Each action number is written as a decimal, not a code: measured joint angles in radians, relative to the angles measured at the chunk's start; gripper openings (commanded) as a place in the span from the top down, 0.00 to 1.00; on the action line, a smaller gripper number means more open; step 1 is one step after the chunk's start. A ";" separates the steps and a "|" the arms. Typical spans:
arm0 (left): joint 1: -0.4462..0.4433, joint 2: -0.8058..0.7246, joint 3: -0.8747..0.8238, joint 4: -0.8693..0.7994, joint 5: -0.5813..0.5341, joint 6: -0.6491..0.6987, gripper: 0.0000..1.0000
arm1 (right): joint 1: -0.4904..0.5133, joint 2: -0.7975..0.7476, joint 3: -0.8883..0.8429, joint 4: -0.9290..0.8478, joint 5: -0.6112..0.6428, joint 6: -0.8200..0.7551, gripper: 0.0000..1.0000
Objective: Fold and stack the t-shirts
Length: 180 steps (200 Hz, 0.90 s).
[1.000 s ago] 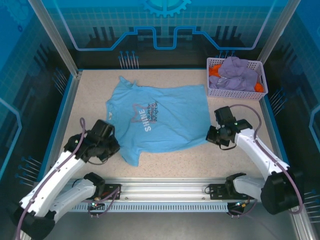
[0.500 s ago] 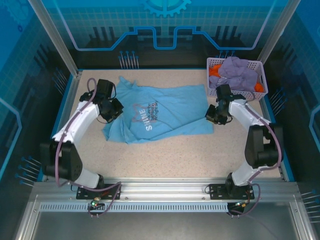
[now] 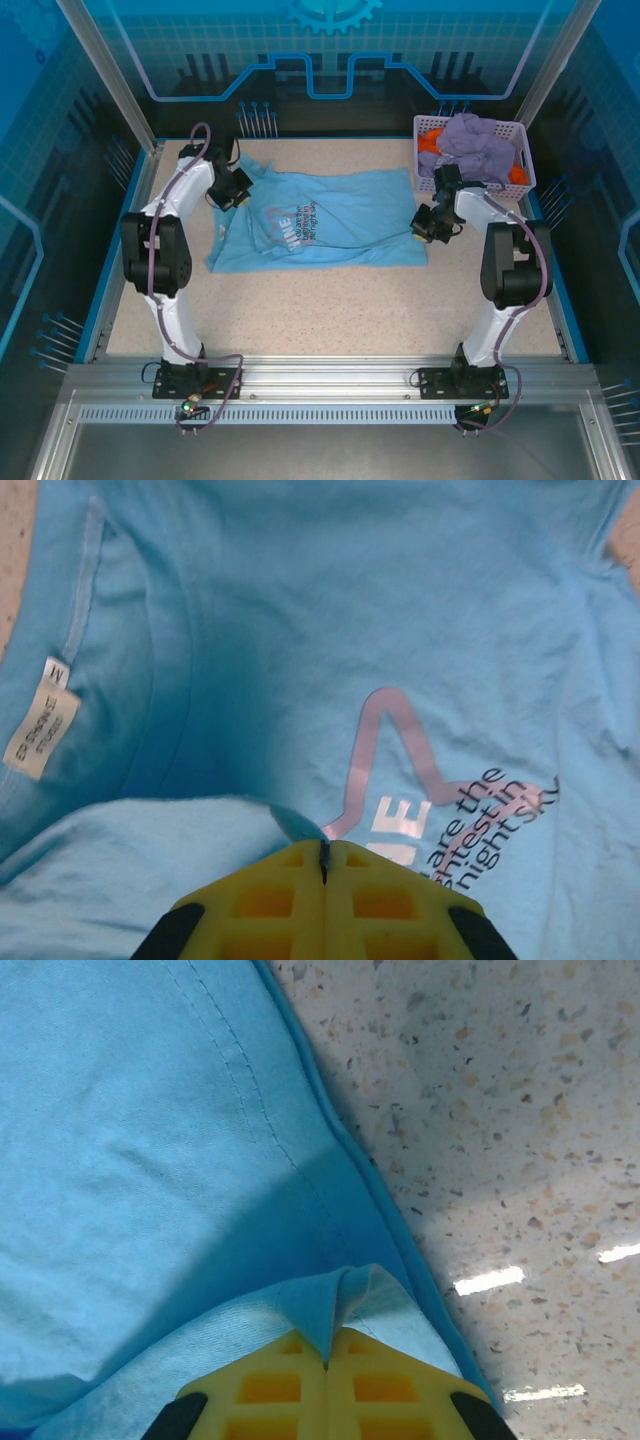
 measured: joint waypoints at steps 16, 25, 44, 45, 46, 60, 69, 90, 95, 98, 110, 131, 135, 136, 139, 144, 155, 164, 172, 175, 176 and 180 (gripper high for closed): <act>0.004 0.049 0.088 -0.024 0.001 0.003 0.97 | -0.003 0.014 0.005 0.005 -0.005 0.003 0.88; 0.005 0.075 0.129 -0.033 0.000 0.004 0.91 | -0.003 0.019 0.005 0.004 -0.007 0.010 0.80; 0.006 0.129 0.206 -0.060 0.001 0.004 0.88 | -0.006 0.023 0.005 0.008 -0.008 0.020 0.74; 0.006 0.130 0.208 -0.060 0.001 0.004 0.87 | -0.006 0.023 0.005 0.008 -0.009 0.021 0.74; 0.006 0.131 0.210 -0.061 0.000 0.004 0.86 | -0.007 0.023 0.005 0.008 -0.010 0.023 0.73; 0.008 0.158 0.243 -0.072 0.001 0.006 0.63 | -0.015 0.023 0.005 0.018 -0.019 0.038 0.64; 0.012 0.168 0.256 -0.079 0.001 -0.003 0.53 | -0.023 0.023 0.004 0.023 -0.027 0.038 0.57; 0.028 0.171 0.279 -0.098 0.000 -0.013 0.34 | -0.051 0.009 -0.014 0.044 -0.039 0.059 0.46; 0.034 0.168 0.282 -0.099 -0.003 -0.008 0.30 | -0.061 -0.003 -0.026 0.051 -0.041 0.069 0.43; 0.037 0.167 0.282 -0.098 -0.006 -0.012 0.29 | -0.066 -0.010 -0.035 0.057 -0.042 0.068 0.42; 0.047 0.146 0.266 -0.089 -0.018 -0.010 0.29 | -0.087 -0.061 -0.082 0.078 -0.043 0.082 0.41; 0.056 0.008 0.082 -0.021 -0.026 -0.019 0.52 | -0.114 -0.194 -0.180 0.121 -0.058 0.094 0.54; 0.055 -0.031 0.035 -0.009 -0.023 -0.033 0.56 | -0.116 -0.225 -0.200 0.133 -0.064 0.088 0.57; 0.055 -0.038 0.026 -0.005 -0.024 -0.030 0.58 | -0.116 -0.230 -0.204 0.136 -0.066 0.090 0.58; 0.053 -0.067 -0.013 0.005 -0.023 -0.031 0.61 | -0.116 -0.249 -0.217 0.146 -0.071 0.093 0.61; 0.049 -0.122 -0.080 0.029 -0.023 -0.031 0.66 | -0.113 -0.281 -0.238 0.162 -0.082 0.095 0.65; 0.027 -0.241 -0.214 0.065 -0.014 -0.059 0.72 | -0.102 -0.324 -0.270 0.185 -0.110 0.079 0.74; -0.002 -0.328 -0.312 0.096 -0.010 -0.064 0.72 | -0.087 -0.339 -0.289 0.202 -0.130 0.078 0.80; -0.035 -0.388 -0.381 0.121 -0.005 -0.077 0.73 | -0.068 -0.338 -0.301 0.213 -0.149 0.065 0.84; -0.049 -0.406 -0.405 0.132 -0.001 -0.084 0.73 | -0.060 -0.335 -0.304 0.216 -0.153 0.060 0.85; -0.053 -0.410 -0.410 0.135 0.000 -0.085 0.73 | -0.055 -0.334 -0.306 0.218 -0.155 0.063 0.85; -0.071 -0.430 -0.443 0.153 0.005 -0.088 0.73 | -0.045 -0.329 -0.311 0.222 -0.162 0.057 0.85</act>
